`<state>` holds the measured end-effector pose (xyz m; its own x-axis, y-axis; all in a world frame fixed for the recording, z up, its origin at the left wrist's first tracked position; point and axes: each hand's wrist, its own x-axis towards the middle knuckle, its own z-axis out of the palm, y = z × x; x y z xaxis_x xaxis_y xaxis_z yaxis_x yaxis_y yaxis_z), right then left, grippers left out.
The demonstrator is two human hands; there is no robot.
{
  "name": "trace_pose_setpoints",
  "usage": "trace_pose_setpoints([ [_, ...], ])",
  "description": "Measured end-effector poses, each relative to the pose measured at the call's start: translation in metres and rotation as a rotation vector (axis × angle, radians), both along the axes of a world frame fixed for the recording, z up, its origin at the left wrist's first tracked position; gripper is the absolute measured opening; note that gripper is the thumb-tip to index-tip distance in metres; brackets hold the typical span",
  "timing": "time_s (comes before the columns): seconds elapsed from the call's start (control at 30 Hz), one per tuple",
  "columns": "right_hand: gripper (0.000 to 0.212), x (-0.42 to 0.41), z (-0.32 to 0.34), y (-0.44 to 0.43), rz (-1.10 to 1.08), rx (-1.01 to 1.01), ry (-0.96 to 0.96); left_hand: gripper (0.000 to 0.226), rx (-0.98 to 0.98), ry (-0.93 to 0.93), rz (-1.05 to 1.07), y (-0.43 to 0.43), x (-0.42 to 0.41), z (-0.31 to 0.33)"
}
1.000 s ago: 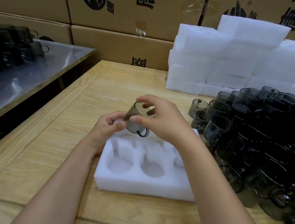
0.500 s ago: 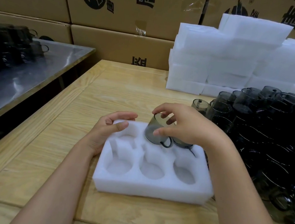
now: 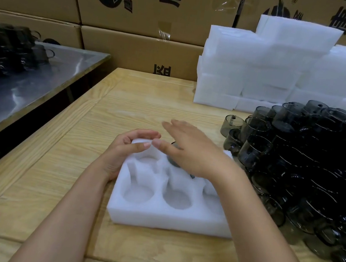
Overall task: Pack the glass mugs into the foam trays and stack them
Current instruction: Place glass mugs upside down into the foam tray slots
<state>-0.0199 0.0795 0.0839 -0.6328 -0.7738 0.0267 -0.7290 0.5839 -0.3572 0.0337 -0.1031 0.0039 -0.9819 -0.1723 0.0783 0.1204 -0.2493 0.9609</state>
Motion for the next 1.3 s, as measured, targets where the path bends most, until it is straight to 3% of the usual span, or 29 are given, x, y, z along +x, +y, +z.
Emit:
trace_pose_setpoints([
  [0.17,0.074,0.008,-0.033,-0.014,0.067,0.294,-0.024,0.035,-0.015,-0.001,-0.014,0.000,0.000,0.001],
  [0.3,0.073,0.008,-0.034,-0.012,0.078,0.275,-0.020,0.050,-0.001,-0.015,-0.001,0.001,-0.001,0.003],
  [0.43,0.077,0.005,-0.013,-0.002,0.020,0.253,-0.120,0.048,0.042,-0.033,0.015,0.001,-0.001,0.002],
  [0.5,0.079,-0.005,0.007,0.014,-0.086,0.281,0.003,0.049,0.064,-0.053,0.026,0.002,-0.002,0.001],
  [0.63,0.077,-0.027,0.039,0.064,-0.447,0.398,0.438,0.049,0.066,-0.066,0.042,0.002,-0.002,0.001],
  [0.73,0.070,-0.032,0.044,0.088,-0.584,0.456,0.326,0.049,0.066,-0.066,0.039,0.002,-0.002,0.001],
  [0.9,0.039,-0.042,0.040,0.093,-0.545,0.540,0.244,0.047,0.058,-0.059,0.037,0.000,-0.002,0.000],
  [1.0,0.010,-0.044,0.038,0.090,-0.538,0.502,0.314,0.043,0.044,-0.053,0.042,0.000,-0.002,0.000],
  [1.1,0.025,-0.043,0.038,0.089,-0.529,0.461,0.334,0.041,0.047,-0.050,0.045,0.001,-0.002,0.000],
  [1.3,0.022,-0.030,0.057,0.089,-0.367,0.171,0.308,0.035,0.027,-0.033,0.074,0.001,-0.001,0.000],
])
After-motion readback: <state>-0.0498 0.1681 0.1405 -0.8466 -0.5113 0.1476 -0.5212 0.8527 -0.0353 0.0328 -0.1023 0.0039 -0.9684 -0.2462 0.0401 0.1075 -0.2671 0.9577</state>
